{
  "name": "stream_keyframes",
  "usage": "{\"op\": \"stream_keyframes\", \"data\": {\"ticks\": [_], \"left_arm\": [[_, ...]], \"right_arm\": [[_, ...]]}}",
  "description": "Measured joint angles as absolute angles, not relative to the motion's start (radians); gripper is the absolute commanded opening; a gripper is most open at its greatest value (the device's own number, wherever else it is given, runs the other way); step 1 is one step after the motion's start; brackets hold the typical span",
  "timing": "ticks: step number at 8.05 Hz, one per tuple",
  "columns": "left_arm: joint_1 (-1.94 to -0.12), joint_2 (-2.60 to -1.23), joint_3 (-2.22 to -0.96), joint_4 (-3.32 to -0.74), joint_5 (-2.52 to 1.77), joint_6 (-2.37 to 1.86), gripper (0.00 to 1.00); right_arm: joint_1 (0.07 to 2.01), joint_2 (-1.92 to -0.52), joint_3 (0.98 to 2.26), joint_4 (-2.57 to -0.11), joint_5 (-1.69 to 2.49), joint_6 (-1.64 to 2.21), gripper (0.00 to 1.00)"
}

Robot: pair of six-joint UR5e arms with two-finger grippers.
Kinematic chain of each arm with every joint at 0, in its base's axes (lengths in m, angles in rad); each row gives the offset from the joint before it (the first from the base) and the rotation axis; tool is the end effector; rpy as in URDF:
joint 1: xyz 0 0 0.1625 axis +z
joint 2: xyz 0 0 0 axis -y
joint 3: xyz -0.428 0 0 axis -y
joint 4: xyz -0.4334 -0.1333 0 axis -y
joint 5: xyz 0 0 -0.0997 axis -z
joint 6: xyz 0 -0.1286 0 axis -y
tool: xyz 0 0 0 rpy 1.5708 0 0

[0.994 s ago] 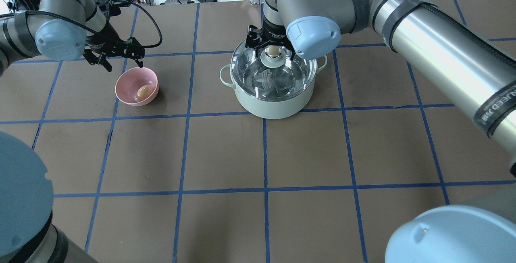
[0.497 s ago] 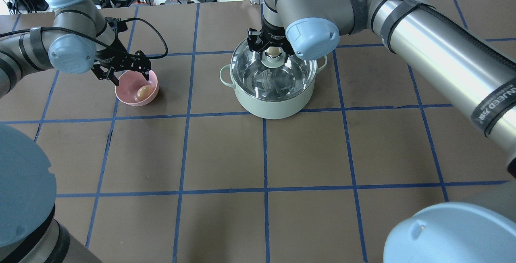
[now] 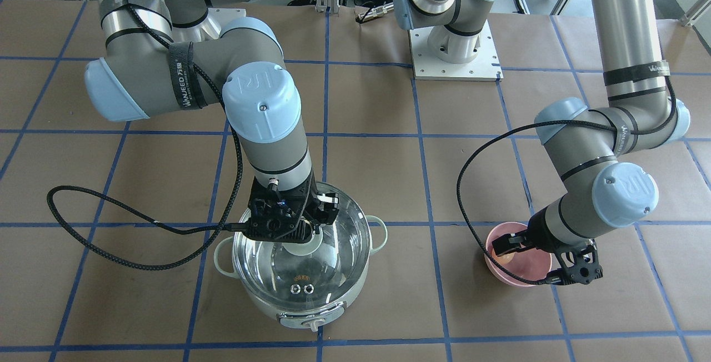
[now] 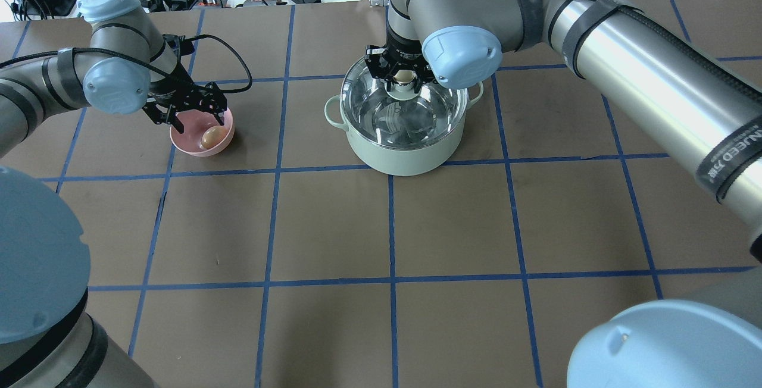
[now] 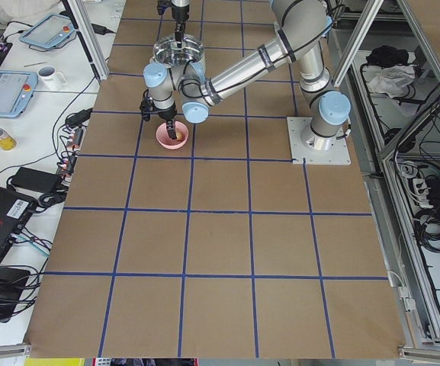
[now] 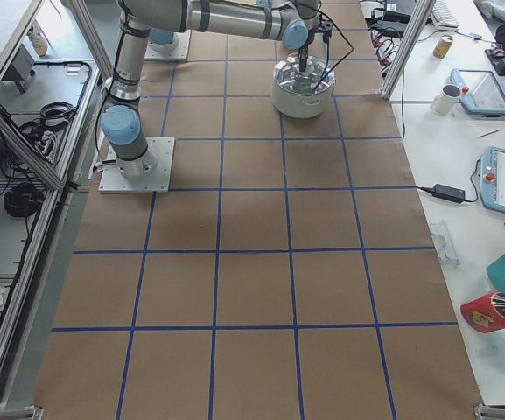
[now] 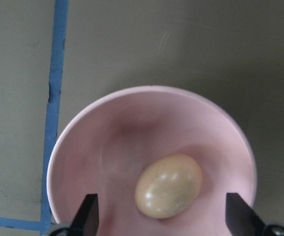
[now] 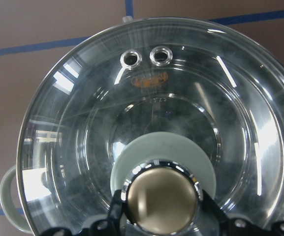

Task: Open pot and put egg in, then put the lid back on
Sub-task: 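Grasp the lid knob with the right gripper while the left gripper lowers onto the egg, then lift the glass lid off the pot and set it aside with the right gripper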

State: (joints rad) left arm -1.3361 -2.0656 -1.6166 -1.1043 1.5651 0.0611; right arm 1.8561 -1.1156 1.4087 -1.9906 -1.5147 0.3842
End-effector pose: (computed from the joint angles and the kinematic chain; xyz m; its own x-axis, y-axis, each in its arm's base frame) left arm 0.0242 -0.6777 0.1805 -0.9848 -0.1733 0.0102 -0.1721 0.9823 0.0736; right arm 0.3370 -0.6496 0.3069 -0.9910 0.0900 -0.0989 0.0995 0.9904 -0.0963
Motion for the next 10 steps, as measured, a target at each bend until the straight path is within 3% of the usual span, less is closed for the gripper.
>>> {"op": "stream_keyframes", "data": {"ticks": [7,8,10], "left_arm": [[-1.336,-2.109,-1.624,-1.100,1.569,0.061,0.94],[-1.336,-2.114,-1.624,-1.098,1.569,0.061,0.86],[-1.336,-2.118,-1.625,-1.098,1.568,0.061,0.60]], "right_arm": [[1.846,-1.170,1.403,-1.933,-1.513,0.304,0.00],[1.839,-1.191,1.400,-1.905,-1.517,0.278,0.00],[1.788,-1.249,1.397,-1.840,-1.517,0.198,0.00]]}}
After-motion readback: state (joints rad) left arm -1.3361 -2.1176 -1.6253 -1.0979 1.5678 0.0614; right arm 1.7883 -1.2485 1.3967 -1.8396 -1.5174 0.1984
